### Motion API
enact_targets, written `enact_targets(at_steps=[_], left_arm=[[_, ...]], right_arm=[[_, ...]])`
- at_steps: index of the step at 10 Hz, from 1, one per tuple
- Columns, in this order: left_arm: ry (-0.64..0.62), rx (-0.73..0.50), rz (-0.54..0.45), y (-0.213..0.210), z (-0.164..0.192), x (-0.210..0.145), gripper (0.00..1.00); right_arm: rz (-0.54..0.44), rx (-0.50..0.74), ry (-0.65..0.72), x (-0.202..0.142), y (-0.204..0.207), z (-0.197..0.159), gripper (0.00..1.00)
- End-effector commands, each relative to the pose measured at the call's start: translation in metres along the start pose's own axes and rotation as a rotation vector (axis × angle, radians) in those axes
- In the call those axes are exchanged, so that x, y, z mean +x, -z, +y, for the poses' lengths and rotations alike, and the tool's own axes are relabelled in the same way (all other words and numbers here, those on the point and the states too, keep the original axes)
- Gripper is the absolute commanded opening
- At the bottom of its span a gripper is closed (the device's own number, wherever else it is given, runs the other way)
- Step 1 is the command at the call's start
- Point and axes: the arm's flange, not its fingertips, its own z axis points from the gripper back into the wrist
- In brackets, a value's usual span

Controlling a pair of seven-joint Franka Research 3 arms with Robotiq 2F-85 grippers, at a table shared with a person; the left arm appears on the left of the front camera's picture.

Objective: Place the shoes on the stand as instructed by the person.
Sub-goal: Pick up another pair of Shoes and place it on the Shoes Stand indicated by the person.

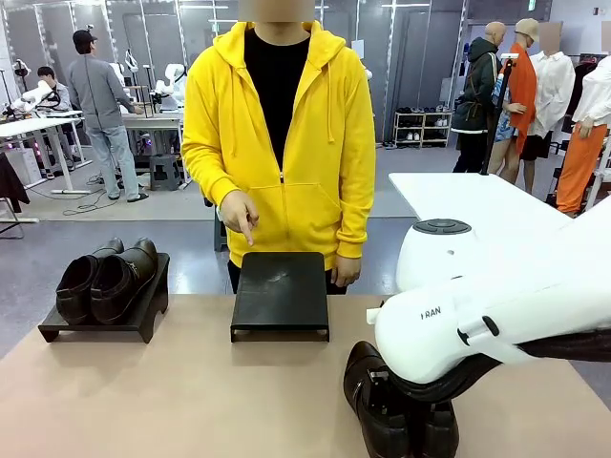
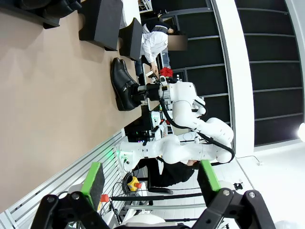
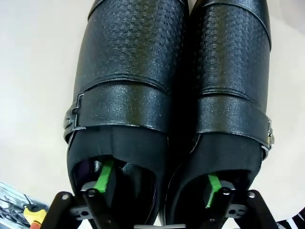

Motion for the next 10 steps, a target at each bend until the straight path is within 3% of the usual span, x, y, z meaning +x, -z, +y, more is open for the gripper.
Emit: enact_targets(at_steps=[1, 2, 5, 6, 10], left_arm=[[0.011, -0.005, 0.014, -0.001, -0.002, -0.004, 1.0], [0.011, -0.005, 0.014, -0.001, -0.002, -0.004, 1.0], [0.011, -0.005, 0.014, -0.001, -0.002, -0.004, 1.0], [0.011, -0.005, 0.014, -0.001, -0.002, -0.004, 1.0], [0.011, -0.005, 0.014, -0.001, -0.002, -0.004, 1.0]], right_arm=[[-0.043, 0.013, 0.045, -0.032, 0.01, -0.007, 0.18], [-0.048, 0.018, 0.055, -0.033, 0.01, -0.009, 0.0], [-0.054, 0.028, 0.079, -0.037, 0.01, -0.011, 0.04], [-0.058, 0.026, 0.09, -0.036, 0.009, -0.01, 0.0], [-0.096, 0.044, 0.155, -0.029, -0.02, -0.013, 0.0]])
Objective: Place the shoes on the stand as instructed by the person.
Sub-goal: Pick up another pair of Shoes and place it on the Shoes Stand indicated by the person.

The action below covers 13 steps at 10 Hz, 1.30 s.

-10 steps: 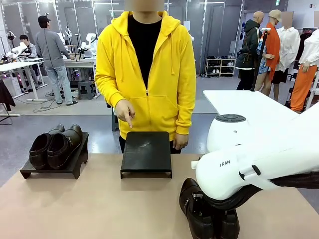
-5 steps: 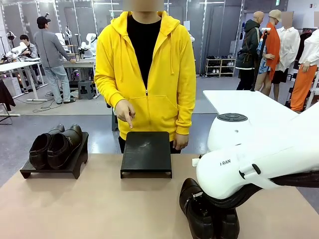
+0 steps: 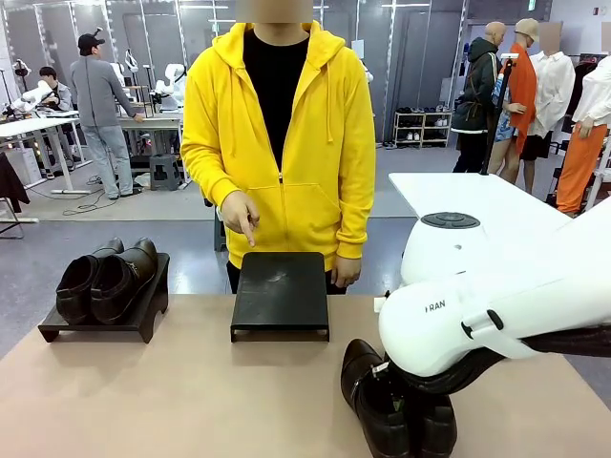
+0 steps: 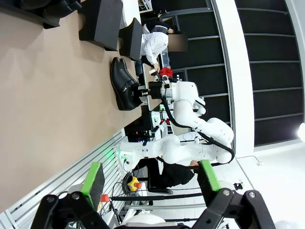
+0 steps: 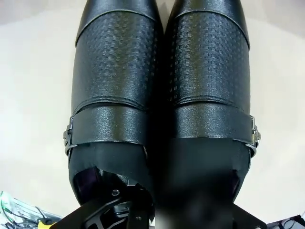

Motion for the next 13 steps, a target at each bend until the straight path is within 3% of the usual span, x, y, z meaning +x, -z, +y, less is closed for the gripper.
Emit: enact_targets(at_steps=[1, 7, 13], left_arm=[[0.011, -0.005, 0.014, -0.001, -0.002, -0.004, 1.0], [0.011, -0.005, 0.014, -0.001, -0.002, -0.004, 1.0], [0.011, -0.005, 0.014, -0.001, -0.002, -0.004, 1.0]], right_arm=[[-0.038, 0.025, 0.02, -0.034, -0.031, -0.006, 0.0], [-0.193, 0.045, -0.015, 0.01, -0.149, 0.039, 0.0], [-0.196, 0.067, -0.046, 0.009, -0.159, 0.041, 0.0]])
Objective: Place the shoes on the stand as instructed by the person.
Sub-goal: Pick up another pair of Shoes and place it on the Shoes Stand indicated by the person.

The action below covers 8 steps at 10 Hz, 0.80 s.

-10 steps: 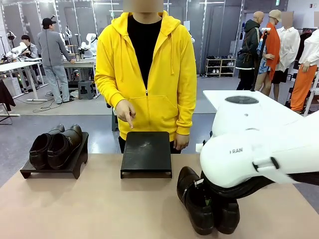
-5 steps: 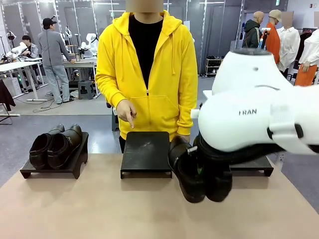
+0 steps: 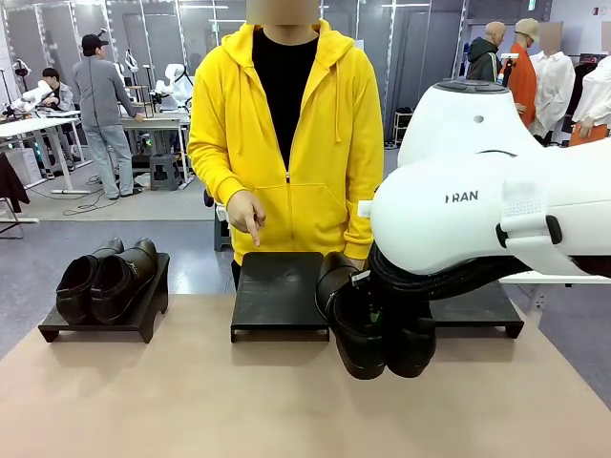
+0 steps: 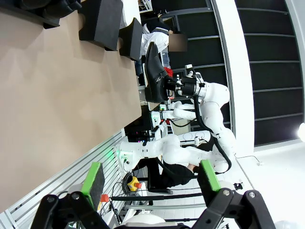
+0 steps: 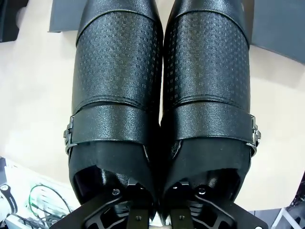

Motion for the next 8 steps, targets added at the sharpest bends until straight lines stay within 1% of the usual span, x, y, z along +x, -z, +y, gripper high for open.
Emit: enact_targets(at_steps=[1, 3, 4, 5, 6, 7, 8], left_arm=[[0.011, -0.005, 0.014, -0.001, -0.002, -0.004, 1.0], [0.011, -0.005, 0.014, -0.001, -0.002, -0.004, 1.0], [0.011, -0.005, 0.014, -0.001, -0.002, -0.004, 1.0], [0.011, -0.005, 0.014, -0.001, -0.002, -0.004, 1.0], [0.011, -0.005, 0.014, -0.001, -0.002, -0.004, 1.0], [0.011, -0.005, 0.014, -0.001, -0.002, -0.004, 1.0], [0.011, -0.005, 0.014, -0.001, -0.002, -0.004, 1.0]], right_arm=[[-0.018, 0.005, 0.0, 0.001, -0.007, 0.001, 0.0], [-0.018, 0.005, 0.0, 0.001, -0.007, 0.001, 0.0], [0.002, -0.001, 0.0, 0.0, 0.0, 0.0, 0.08], [-0.07, 0.081, 0.002, 0.008, -0.001, 0.008, 0.08], [-0.045, 0.104, -0.003, 0.027, 0.01, 0.025, 0.08], [-0.044, 0.085, -0.003, 0.042, 0.018, 0.037, 0.08], [-0.042, 0.099, -0.001, 0.056, 0.02, 0.048, 0.08]])
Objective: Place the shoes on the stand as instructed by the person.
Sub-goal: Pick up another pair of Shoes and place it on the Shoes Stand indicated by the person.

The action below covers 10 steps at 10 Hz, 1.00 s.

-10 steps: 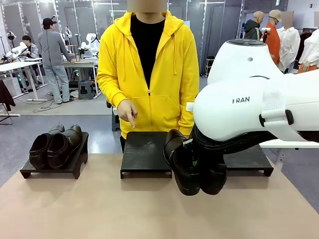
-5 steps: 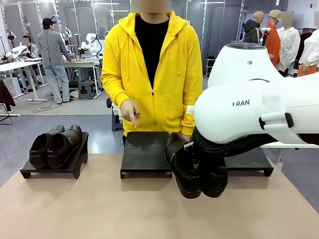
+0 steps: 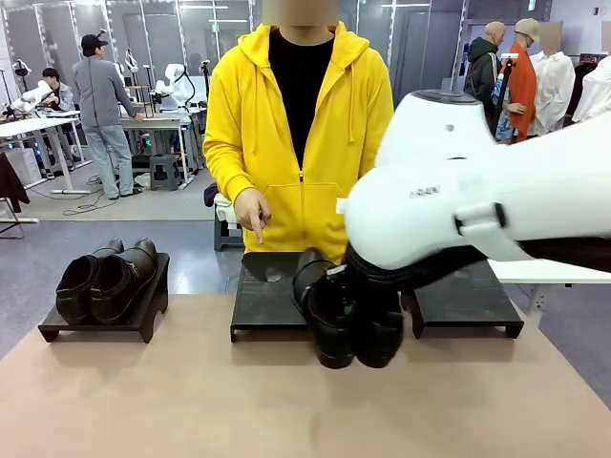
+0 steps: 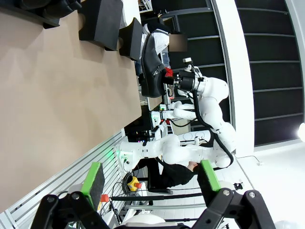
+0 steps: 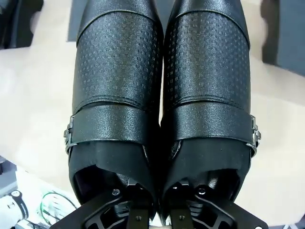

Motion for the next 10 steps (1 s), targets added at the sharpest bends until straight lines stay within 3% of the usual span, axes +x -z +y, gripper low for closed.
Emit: enact_targets(at_steps=[1, 7, 10], left_arm=[[0.011, -0.005, 0.014, -0.001, -0.002, -0.004, 1.0], [0.011, -0.005, 0.014, -0.001, -0.002, -0.004, 1.0], [0.011, -0.005, 0.014, -0.001, -0.002, -0.004, 1.0]], right_arm=[[-0.029, 0.013, 0.009, 0.038, 0.005, 0.026, 0.08], [-0.111, -0.117, 0.073, 0.116, 0.046, 0.099, 0.08], [-0.165, -0.155, 0.096, 0.142, 0.072, 0.116, 0.08]])
